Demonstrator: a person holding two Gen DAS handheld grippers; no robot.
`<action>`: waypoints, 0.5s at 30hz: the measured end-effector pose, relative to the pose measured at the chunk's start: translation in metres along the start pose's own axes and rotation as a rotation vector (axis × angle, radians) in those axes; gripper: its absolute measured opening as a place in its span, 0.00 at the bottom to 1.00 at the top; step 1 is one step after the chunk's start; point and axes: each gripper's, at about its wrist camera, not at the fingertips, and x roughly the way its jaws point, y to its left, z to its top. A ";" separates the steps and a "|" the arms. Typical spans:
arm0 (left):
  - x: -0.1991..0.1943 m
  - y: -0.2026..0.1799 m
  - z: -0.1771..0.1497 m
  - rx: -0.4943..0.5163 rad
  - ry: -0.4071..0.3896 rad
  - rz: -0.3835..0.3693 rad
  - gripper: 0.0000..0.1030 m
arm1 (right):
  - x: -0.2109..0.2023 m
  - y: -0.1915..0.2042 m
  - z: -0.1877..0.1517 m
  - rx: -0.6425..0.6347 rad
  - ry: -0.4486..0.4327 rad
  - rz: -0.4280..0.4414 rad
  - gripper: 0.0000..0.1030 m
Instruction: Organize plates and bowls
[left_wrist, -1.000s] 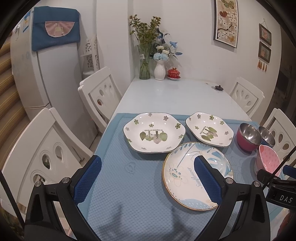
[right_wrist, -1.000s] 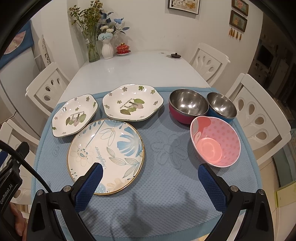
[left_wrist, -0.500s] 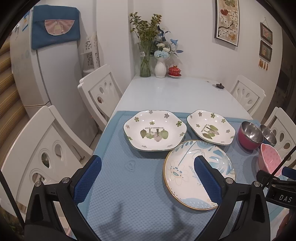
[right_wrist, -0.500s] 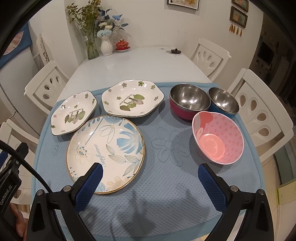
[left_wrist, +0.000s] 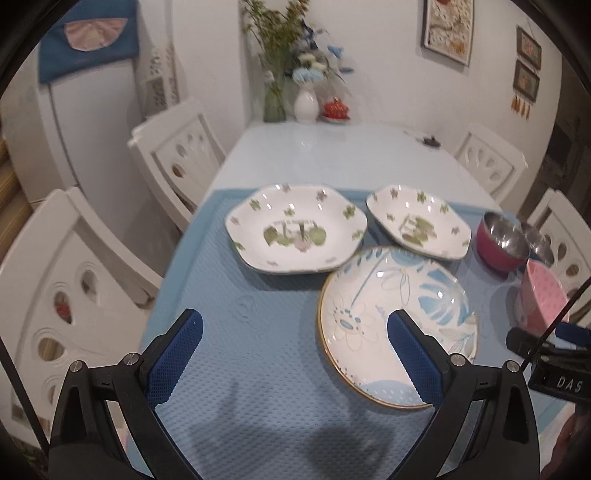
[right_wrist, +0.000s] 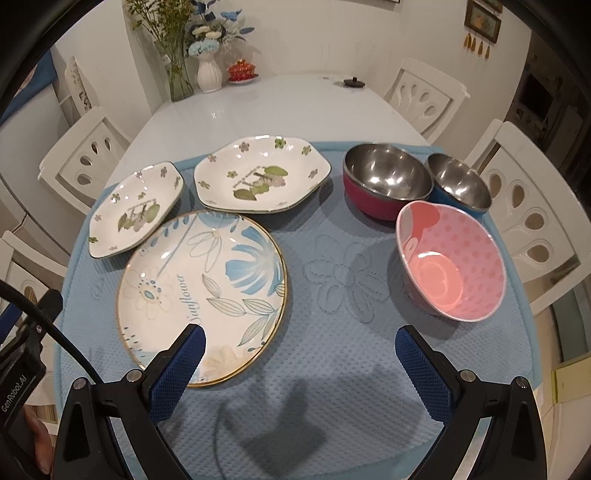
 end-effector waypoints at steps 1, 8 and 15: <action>0.005 -0.001 -0.001 0.011 0.005 -0.004 0.97 | 0.007 -0.001 0.001 -0.005 0.011 0.010 0.99; 0.061 0.000 -0.008 0.074 0.099 -0.076 0.97 | 0.059 -0.002 0.009 -0.034 0.106 0.120 0.92; 0.102 0.005 -0.010 0.059 0.207 -0.180 0.65 | 0.092 0.004 0.026 -0.061 0.133 0.175 0.71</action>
